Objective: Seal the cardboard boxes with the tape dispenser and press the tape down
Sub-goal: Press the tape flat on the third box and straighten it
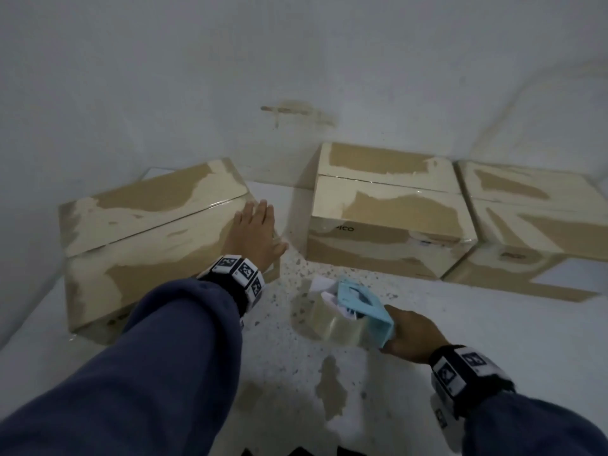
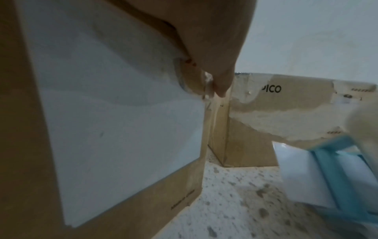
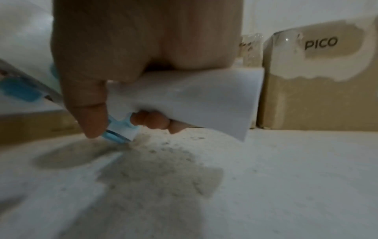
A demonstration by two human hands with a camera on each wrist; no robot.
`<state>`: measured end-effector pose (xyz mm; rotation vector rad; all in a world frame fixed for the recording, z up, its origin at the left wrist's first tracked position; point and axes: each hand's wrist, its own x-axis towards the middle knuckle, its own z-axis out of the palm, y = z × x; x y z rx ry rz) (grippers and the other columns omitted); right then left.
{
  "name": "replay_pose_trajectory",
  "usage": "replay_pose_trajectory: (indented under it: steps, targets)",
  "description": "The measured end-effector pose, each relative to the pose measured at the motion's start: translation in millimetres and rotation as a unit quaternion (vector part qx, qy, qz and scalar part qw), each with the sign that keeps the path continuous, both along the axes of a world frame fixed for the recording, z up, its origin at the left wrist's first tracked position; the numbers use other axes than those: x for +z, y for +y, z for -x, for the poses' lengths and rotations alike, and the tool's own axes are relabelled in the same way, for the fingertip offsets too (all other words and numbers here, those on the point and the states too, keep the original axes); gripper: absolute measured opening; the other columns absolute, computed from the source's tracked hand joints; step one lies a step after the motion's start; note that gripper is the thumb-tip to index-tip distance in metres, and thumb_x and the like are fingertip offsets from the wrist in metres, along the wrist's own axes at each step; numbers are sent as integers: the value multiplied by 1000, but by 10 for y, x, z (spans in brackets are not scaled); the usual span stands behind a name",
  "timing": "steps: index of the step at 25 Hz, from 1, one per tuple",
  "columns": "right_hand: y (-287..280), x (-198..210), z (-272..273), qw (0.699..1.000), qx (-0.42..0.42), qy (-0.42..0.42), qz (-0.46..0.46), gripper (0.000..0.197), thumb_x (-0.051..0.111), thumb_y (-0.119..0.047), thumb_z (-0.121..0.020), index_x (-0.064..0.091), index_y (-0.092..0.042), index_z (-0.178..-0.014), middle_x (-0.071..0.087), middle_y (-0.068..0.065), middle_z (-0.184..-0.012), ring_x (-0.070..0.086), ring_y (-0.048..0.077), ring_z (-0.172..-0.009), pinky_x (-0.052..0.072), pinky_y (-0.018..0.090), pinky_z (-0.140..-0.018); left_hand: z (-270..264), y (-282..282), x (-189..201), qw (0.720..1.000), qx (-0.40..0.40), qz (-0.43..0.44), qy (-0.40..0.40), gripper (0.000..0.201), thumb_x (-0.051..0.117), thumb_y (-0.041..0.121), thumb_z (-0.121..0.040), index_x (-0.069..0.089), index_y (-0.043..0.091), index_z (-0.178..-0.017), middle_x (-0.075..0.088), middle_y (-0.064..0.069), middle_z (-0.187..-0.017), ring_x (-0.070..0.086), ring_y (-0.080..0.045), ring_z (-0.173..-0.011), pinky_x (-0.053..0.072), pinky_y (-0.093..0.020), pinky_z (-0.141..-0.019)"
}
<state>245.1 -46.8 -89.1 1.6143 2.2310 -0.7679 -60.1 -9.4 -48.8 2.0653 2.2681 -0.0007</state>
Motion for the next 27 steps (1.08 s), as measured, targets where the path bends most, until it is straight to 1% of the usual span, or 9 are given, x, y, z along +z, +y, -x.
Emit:
replay_pose_trajectory:
  steps: [2, 6, 9, 11, 13, 16, 21, 24, 27]
  targets:
    - [16, -82, -154, 999, 48, -17, -2, 50, 59, -34, -82, 42, -23, -127, 55, 1, -126, 55, 23, -112, 40, 31, -85, -13, -53, -10, 1000, -15, 12, 4, 88, 48, 55, -88, 5, 7, -149, 4, -9, -159, 3, -30, -147, 9, -43, -119]
    - [121, -259, -342, 986, 131, -94, -51, 49, 49, -20, -85, 38, -22, -133, 49, 5, -128, 45, 26, -120, 29, 38, -98, -103, -200, -11, 998, -54, 4, -18, 90, 51, 55, -86, 8, 8, -149, 5, -6, -159, 3, -26, -147, 9, -39, -119]
    - [152, -316, -390, 983, 120, -91, -107, 52, 49, -12, -85, 43, -25, -135, 37, 7, -145, 28, 28, -138, 13, 49, -112, -179, -315, 22, 997, -68, 7, -23, 96, 56, 57, -82, 8, 9, -150, 5, -6, -160, 3, -23, -148, 8, -36, -119]
    - [155, -292, -360, 979, 115, -109, -129, 54, 49, -14, -87, 40, -28, -139, 25, 6, -153, 21, 31, -141, 17, 49, -111, -222, -363, 34, 998, -54, 10, -32, 102, 59, 56, -80, 4, 7, -150, -1, -8, -160, 2, -23, -148, 7, -34, -119]
    - [156, -258, -337, 980, 100, -117, -127, 58, 48, -16, -88, 32, -27, -143, 27, 9, -150, 28, 31, -135, 30, 42, -104, -266, -376, 37, 999, -30, 21, -14, 105, 59, 57, -79, -1, 6, -149, -6, -10, -159, -1, -23, -148, 6, -35, -119]
    - [161, -160, -327, 992, 67, -70, -80, 67, 47, -8, -89, 19, -22, -148, 30, 10, -147, 36, 29, -132, 35, 37, -103, -319, -362, 29, 999, -9, 34, 18, 106, 55, 61, -80, -4, 7, -149, -6, -7, -159, -4, -21, -148, 5, -38, -120]
    - [194, 99, 76, 994, 38, 45, -90, 52, 49, -10, -90, 39, -16, -141, 41, 10, -143, 39, 25, -132, 33, 34, -105, -328, -396, 101, 997, 1, 37, -62, 110, 54, 67, -77, -3, 8, -150, -7, -5, -160, -5, -20, -148, 2, -39, -120]
    - [168, 318, 613, 975, 52, 181, -117, 46, 45, -12, -94, 42, -16, -140, 42, 6, -147, 40, 24, -133, 33, 32, -106, -236, -500, 212, 991, 11, 2, -135, 94, 50, 57, -85, 3, 8, -150, -3, -5, -160, -3, -19, -148, 2, -38, -120]
    - [133, 505, 1194, 936, 68, 290, -186, 41, 46, -17, -96, 47, -12, -136, 50, 8, -140, 45, 26, -128, 34, 30, -102, 76, -702, 291, 985, 33, -64, -159, 77, 49, 50, -90, 22, 9, -148, 10, -6, -159, 5, -20, -148, 7, -40, -120]
